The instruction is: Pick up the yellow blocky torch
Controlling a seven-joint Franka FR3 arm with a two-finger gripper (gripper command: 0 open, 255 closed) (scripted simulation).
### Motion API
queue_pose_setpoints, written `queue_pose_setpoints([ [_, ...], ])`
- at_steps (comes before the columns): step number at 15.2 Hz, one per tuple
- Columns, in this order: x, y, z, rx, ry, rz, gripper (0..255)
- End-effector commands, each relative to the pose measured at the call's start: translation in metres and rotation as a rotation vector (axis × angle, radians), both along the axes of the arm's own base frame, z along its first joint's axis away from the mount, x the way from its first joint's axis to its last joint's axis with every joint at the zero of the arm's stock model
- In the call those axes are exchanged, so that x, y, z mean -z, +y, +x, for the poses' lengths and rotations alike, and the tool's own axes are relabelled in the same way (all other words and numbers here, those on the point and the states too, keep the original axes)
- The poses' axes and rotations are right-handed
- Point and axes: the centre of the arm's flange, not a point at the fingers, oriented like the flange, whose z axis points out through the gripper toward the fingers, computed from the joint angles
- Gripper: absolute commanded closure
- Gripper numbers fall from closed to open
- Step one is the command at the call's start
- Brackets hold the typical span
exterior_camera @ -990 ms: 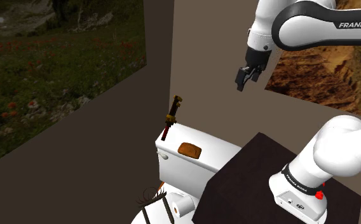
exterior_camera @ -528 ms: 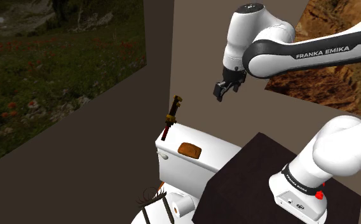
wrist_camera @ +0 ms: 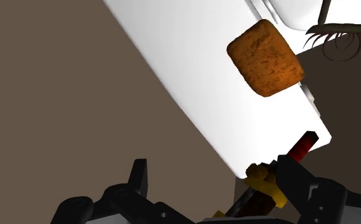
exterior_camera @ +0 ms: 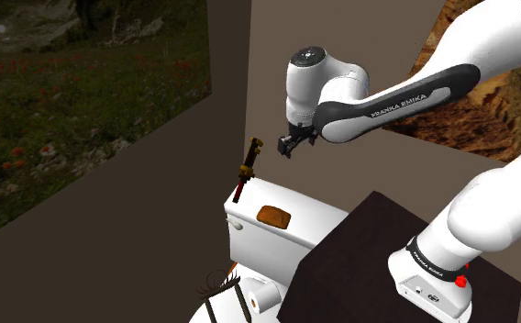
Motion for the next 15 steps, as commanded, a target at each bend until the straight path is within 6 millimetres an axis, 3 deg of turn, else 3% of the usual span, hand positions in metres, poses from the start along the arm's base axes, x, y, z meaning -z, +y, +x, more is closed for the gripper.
queue_pose_setpoints([
  [1, 0.021, 0.012, 0.016, 0.019, -0.021, -0.019, 0],
  [15, 0.157, 0.064, 0.141, 0.143, -0.148, -0.163, 0],
])
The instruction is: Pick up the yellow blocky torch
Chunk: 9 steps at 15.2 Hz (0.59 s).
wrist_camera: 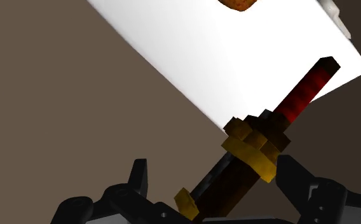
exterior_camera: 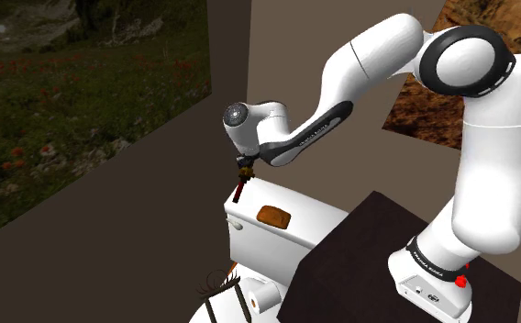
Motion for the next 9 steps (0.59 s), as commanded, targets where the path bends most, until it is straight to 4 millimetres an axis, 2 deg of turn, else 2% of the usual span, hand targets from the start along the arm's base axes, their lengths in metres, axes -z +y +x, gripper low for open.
queue_pose_setpoints([
  [1, 0.019, 0.003, 0.019, 0.019, -0.02, -0.023, 0],
  [7, 0.073, 0.013, 0.08, 0.072, -0.074, -0.084, 0],
  [9, 0.081, 0.014, 0.083, 0.075, -0.077, -0.088, 0],
])
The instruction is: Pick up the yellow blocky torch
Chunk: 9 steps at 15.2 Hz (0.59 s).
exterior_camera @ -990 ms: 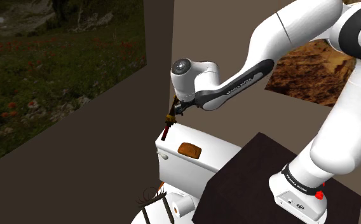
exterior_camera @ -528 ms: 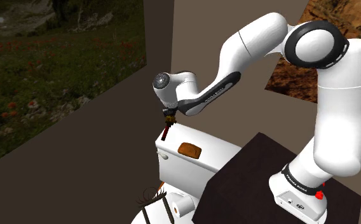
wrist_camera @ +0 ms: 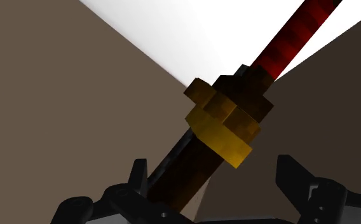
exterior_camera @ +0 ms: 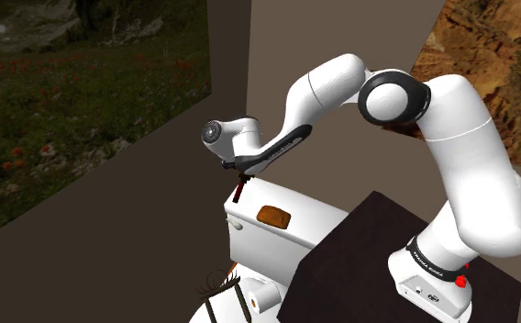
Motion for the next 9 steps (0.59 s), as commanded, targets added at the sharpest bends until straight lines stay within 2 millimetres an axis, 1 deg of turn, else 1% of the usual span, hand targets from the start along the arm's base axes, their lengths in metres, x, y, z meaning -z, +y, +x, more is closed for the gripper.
queue_pose_setpoints([
  [1, 0.012, 0.0, 0.002, 0.003, -0.004, -0.004, 0],
  [5, 0.033, 0.0, 0.002, 0.003, -0.004, -0.004, 0],
  [6, 0.041, 0.0, 0.002, 0.003, -0.004, -0.004, 0],
  [8, 0.041, 0.0, 0.002, 0.003, -0.004, -0.004, 0],
  [9, 0.041, 0.0, 0.002, 0.003, -0.004, -0.004, 255],
])
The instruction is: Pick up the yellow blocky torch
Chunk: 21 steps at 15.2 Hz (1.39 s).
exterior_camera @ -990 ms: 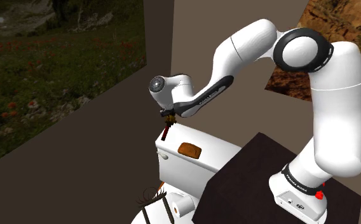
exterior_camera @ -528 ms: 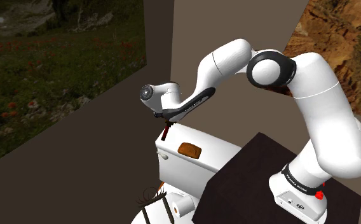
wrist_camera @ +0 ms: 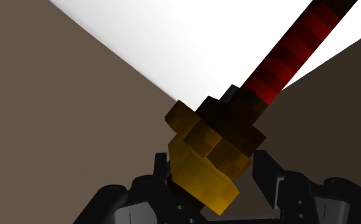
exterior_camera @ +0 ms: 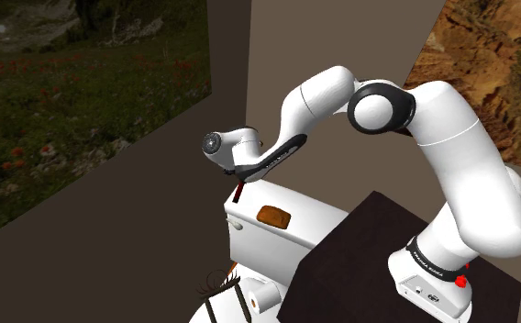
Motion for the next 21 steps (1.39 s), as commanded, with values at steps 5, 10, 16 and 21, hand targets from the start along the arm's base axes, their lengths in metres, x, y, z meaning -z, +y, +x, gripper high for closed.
queue_pose_setpoints([
  [5, 0.001, 0.0, 0.0, 0.0, 0.0, 0.0, 255],
  [10, -0.004, 0.0, 0.0, 0.0, 0.0, 0.0, 255],
  [16, -0.036, 0.0, 0.0, 0.0, 0.0, 0.0, 255],
  [21, -0.062, 0.0, 0.0, 0.0, 0.0, 0.0, 255],
])
